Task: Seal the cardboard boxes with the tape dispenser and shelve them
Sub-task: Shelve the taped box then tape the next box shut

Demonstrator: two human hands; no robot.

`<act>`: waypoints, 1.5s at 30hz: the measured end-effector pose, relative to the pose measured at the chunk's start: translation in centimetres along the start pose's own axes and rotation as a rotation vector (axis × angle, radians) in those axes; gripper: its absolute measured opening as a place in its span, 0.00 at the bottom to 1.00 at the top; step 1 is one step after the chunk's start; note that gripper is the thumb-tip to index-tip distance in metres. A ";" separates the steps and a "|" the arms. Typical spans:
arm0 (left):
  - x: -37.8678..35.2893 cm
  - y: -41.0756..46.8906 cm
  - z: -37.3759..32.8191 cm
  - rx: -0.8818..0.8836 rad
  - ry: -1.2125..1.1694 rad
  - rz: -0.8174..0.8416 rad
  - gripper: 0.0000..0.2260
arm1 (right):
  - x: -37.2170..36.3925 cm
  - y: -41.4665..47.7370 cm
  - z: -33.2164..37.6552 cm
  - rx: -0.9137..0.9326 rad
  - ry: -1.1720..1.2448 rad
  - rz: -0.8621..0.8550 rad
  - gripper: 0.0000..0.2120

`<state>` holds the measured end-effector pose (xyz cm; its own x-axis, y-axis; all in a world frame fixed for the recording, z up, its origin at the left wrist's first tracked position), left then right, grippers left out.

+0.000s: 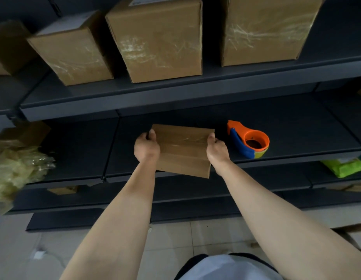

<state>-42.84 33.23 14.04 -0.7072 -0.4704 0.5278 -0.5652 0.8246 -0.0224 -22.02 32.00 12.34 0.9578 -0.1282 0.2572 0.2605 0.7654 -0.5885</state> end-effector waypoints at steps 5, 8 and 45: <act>-0.2 0.4 0.5 0.062 -0.146 -0.008 0.16 | 0.2 0.2 -1.4 -0.123 0.168 0.117 0.30; -0.1 0.4 0.4 0.063 -0.126 -0.007 0.16 | 0.2 0.3 -1.5 -0.144 0.242 0.178 0.28; 6.2 -6.5 2.3 -0.320 -0.077 0.398 0.51 | -3.4 -4.4 -3.9 0.098 0.321 0.470 0.47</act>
<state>-44.50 24.24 15.45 -0.8770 -0.1120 0.4673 -0.0959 0.9937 0.0582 -25.98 26.60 11.04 0.9606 0.0664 -0.2697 -0.2000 0.8392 -0.5057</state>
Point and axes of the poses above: each hand's wrist, its own y-axis towards the middle knuckle, its own x-axis out of the back of the hand, z = x × y, the point moved 3 cm from there along y, towards the middle knuckle, and after that the axes turned 10 degrees about -x, right-handed, at the moved point
